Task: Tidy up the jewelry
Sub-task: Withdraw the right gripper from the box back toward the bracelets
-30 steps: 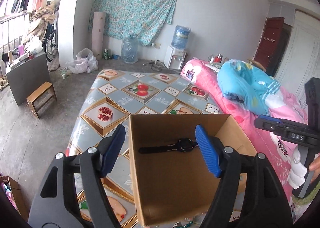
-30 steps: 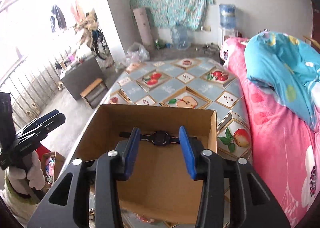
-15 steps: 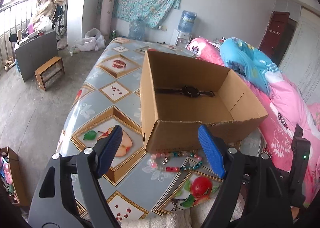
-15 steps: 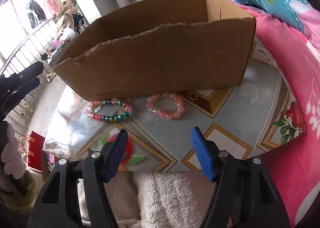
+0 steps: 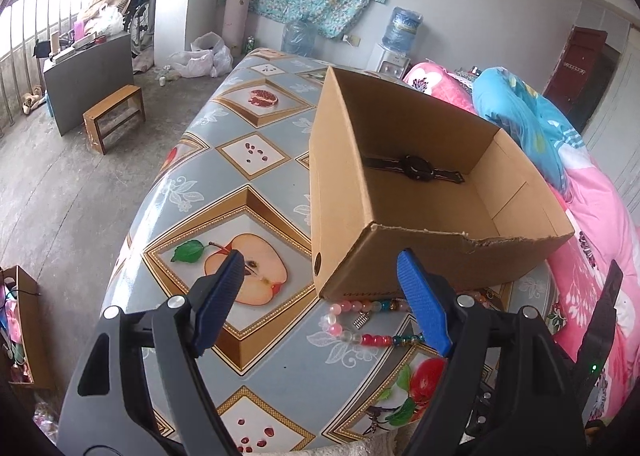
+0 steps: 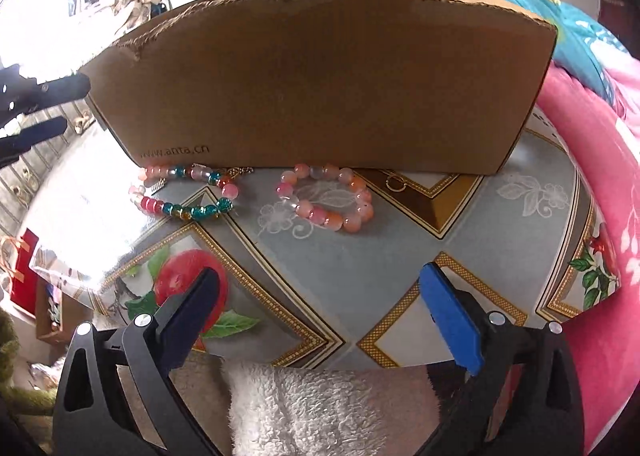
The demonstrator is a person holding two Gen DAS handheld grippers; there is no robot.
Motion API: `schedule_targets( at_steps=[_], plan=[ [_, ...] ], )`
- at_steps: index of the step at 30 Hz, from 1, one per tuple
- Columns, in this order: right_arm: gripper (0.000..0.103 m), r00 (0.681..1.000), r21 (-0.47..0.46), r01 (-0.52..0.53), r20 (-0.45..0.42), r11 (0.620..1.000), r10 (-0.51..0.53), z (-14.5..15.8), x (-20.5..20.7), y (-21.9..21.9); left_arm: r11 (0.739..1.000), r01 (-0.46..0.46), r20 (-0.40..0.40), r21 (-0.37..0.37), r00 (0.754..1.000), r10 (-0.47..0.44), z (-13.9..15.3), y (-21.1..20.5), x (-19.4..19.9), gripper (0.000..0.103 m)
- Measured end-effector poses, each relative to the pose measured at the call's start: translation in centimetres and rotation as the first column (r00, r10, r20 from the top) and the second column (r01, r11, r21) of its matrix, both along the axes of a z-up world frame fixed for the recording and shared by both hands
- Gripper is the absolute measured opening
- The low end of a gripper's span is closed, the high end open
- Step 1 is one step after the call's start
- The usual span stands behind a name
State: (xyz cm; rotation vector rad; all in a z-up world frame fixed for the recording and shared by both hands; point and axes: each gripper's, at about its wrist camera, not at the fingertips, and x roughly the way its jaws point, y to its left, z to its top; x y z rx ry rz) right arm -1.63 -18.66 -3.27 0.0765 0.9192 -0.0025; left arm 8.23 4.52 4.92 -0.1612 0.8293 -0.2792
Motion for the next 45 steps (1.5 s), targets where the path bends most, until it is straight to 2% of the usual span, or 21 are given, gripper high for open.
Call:
schedule_targets(
  at_steps=[1,6,23,30,32,36,38,45],
  plan=[
    [0.098,1.0,-0.023,-0.019,0.004,1.0,0.02,0.0,-0.1,0.4,1.0,-0.005,-0.004,-0.001,1.0,0.005,-0.2,0.0,0.2,0.075],
    [0.098,0.994,-0.02,-0.09,0.066,0.996,0.092,0.0,-1.0,0.9,1.0,-0.008,-0.015,-0.005,1.0,0.008,-0.6,0.0,0.5,0.08],
    [0.098,0.99,-0.022,-0.06,0.124,0.998,0.062,-0.8,-0.8,0.7,1.0,-0.007,-0.01,-0.005,1.0,0.007,-0.7,0.1,0.4,0.08],
    [0.098,0.99,-0.022,-0.064,0.123,0.998,0.066,-0.5,-1.0,0.2,1.0,-0.015,-0.007,-0.01,1.0,0.015,-0.8,0.3,-0.3,0.08],
    [0.098,0.989,-0.01,-0.067,0.131,0.998,0.068,-0.5,-1.2,-0.1,1.0,-0.015,-0.005,-0.011,1.0,0.015,-0.8,0.4,-0.6,0.08],
    [0.098,0.984,0.096,-0.07,0.172,0.993,0.053,-0.6,-1.5,-1.6,1.0,-0.017,0.004,-0.012,1.0,0.017,-0.7,0.4,-1.1,0.08],
    [0.098,0.984,0.119,-0.071,0.174,0.99,0.049,-0.5,-1.6,-1.9,1.0,-0.019,0.009,-0.012,1.0,0.019,-0.6,0.5,-1.5,0.08],
    [0.098,0.992,0.035,-0.04,0.12,0.999,0.035,-0.2,-1.4,-1.3,0.999,-0.023,0.037,0.024,0.999,0.022,-0.2,0.4,-3.0,0.08]
  ],
)
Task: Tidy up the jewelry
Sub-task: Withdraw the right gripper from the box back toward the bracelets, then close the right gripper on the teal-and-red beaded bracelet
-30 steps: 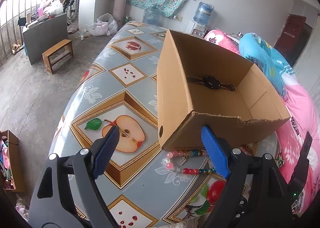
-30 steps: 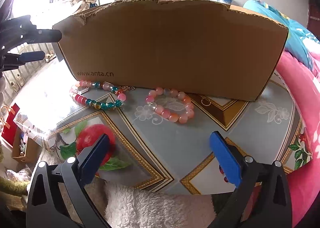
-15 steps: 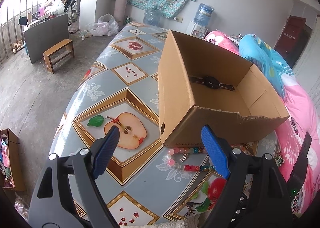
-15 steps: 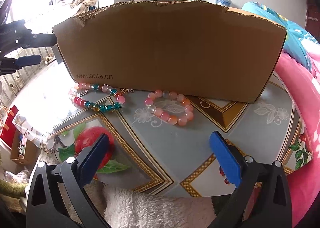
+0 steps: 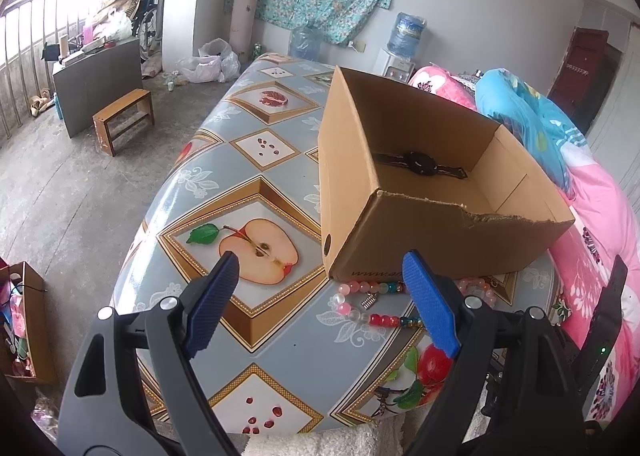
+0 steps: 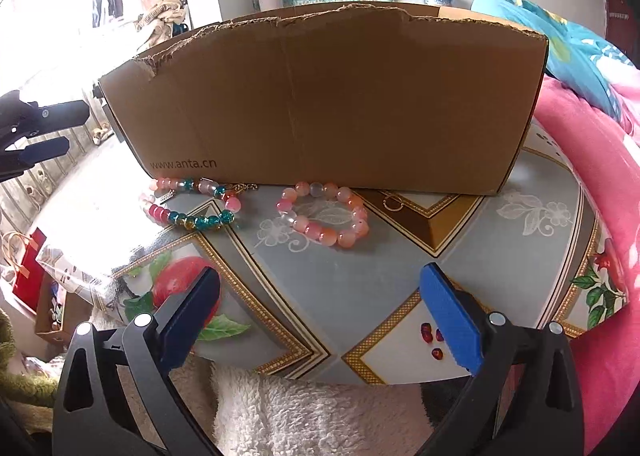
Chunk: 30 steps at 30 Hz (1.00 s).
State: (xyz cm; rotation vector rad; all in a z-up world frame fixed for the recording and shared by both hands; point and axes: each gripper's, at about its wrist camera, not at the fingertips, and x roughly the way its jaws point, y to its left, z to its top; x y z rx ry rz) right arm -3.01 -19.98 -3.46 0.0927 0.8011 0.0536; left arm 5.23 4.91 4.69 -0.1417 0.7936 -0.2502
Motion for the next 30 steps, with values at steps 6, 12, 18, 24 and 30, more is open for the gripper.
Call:
schedule_targets(
  at_steps=[6,12,18,24,30],
  plan=[
    [0.091,0.999,-0.026,-0.02,0.049,0.999,0.022,2.7,-0.3,0.7,0.998,0.023,0.0,0.066,1.0,-0.023,-1.1,-0.6,-0.8,0.08],
    [0.071,0.997,0.055,-0.069,0.047,0.996,0.067,4.5,0.6,1.0,0.989,0.08,-0.008,0.125,0.997,-0.08,-2.5,-2.3,-0.6,0.068],
    [0.057,0.996,0.103,-0.092,0.012,0.99,0.092,4.4,2.3,1.8,0.976,0.133,-0.055,0.174,0.991,-0.126,-4.5,-4.1,1.3,0.043],
    [0.043,0.991,0.108,-0.127,-0.026,0.986,0.131,4.0,3.8,2.9,0.952,0.168,-0.113,0.256,0.983,-0.143,-6.5,-5.1,1.3,0.038],
    [0.032,0.985,0.128,-0.151,-0.065,0.98,0.16,3.3,4.6,3.5,0.945,0.193,-0.148,0.264,0.976,-0.158,-6.8,-4.1,0.1,0.038]
  ],
)
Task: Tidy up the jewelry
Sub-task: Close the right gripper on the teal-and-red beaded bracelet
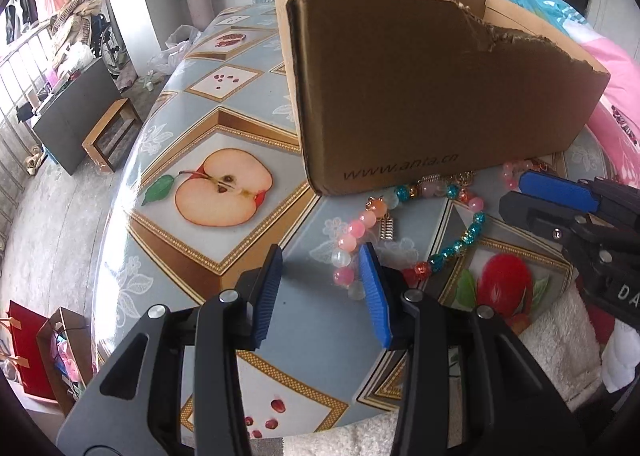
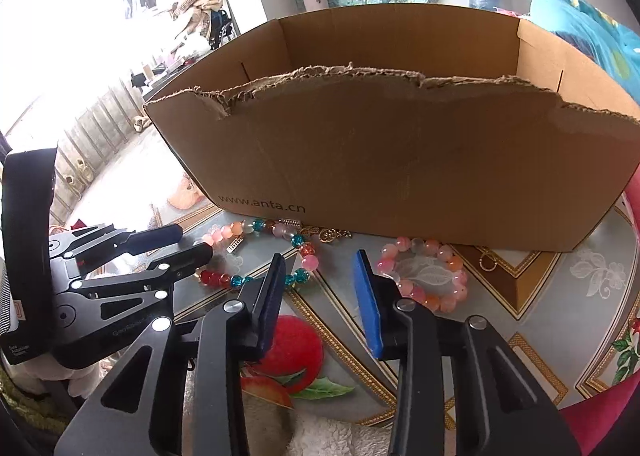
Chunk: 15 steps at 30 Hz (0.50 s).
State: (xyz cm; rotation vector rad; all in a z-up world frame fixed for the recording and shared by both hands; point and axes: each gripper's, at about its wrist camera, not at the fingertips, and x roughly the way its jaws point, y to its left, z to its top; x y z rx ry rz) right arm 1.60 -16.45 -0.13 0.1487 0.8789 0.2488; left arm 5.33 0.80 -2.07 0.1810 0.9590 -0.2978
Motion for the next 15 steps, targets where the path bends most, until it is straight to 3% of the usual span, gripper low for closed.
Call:
schedule_targets(
  at_steps=[9,15],
  plan=[
    [0.024,0.998,0.029,-0.046,-0.049,0.999,0.047,-1.0,1.2,1.6,0.998,0.007,0.001,-0.069,1.0,-0.007,0.9,1.1,-0.4,0.037],
    [0.02,0.995,0.011,-0.07,-0.075,0.998,0.07,-1.6,2.0,2.6,0.998,0.025,-0.024,-0.06,0.999,-0.027,0.4,0.6,0.4,0.024]
  ],
)
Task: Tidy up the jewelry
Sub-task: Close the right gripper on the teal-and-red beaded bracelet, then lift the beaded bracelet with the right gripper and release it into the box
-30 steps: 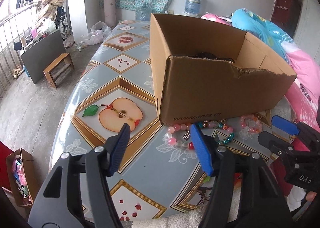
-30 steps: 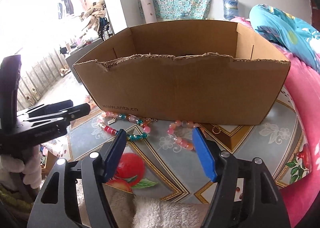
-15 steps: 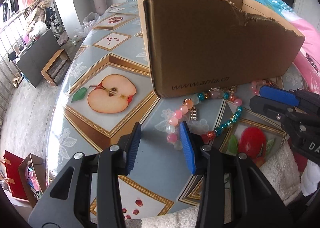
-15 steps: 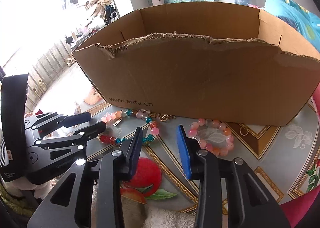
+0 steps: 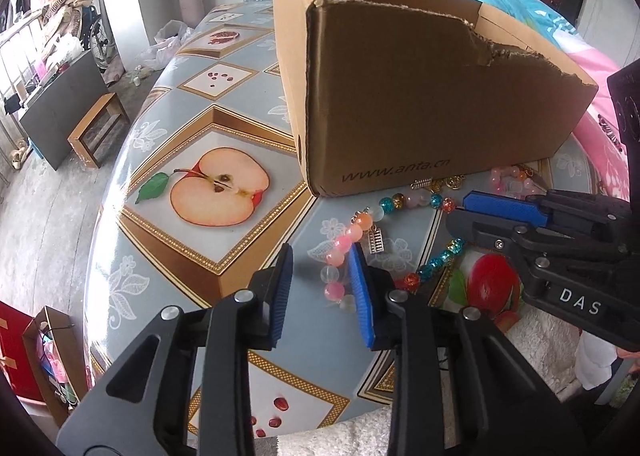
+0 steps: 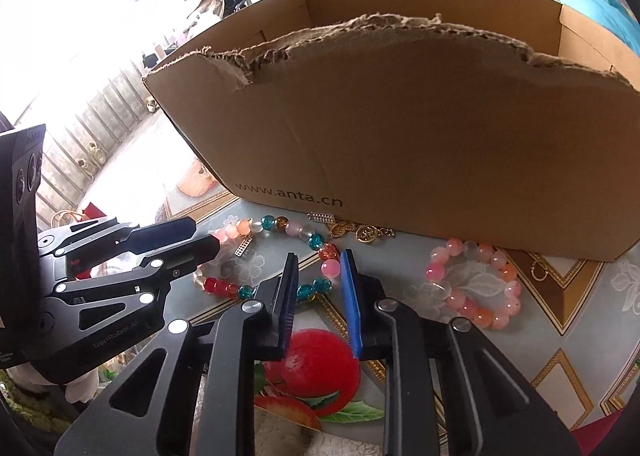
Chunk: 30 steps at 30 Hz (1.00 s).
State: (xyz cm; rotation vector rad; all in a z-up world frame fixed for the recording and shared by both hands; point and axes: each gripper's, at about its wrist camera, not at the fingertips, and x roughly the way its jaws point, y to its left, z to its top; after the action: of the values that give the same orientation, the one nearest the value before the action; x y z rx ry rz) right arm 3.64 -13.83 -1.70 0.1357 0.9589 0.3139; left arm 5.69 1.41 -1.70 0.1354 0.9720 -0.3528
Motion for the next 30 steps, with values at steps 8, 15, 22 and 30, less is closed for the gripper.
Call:
schedule_targets(
  at_steps=[8,15,22,30],
  plan=[
    [0.011,1.0,-0.015,0.003,0.0,1.0,-0.003,-0.3,0.8,0.2,1.0,0.009,-0.002,-0.014,1.0,-0.009,0.0,-0.5,0.7,0.01],
    [0.01,1.0,0.007,0.007,0.019,1.0,-0.007,0.3,0.1,-0.6,0.998,0.026,0.032,-0.053,0.999,-0.024,1.4,-0.4,0.4,0.009],
    [0.01,0.998,0.015,0.002,0.064,1.0,-0.003,2.1,-1.3,-0.8,0.995,0.046,0.08,-0.086,0.996,-0.039,3.8,-0.5,-1.0,0.009],
    [0.01,0.988,0.014,-0.014,0.156,1.0,0.012,5.3,-3.7,-1.6,0.987,0.065,0.136,-0.149,0.99,-0.044,7.3,-0.1,-2.1,0.009]
  ],
)
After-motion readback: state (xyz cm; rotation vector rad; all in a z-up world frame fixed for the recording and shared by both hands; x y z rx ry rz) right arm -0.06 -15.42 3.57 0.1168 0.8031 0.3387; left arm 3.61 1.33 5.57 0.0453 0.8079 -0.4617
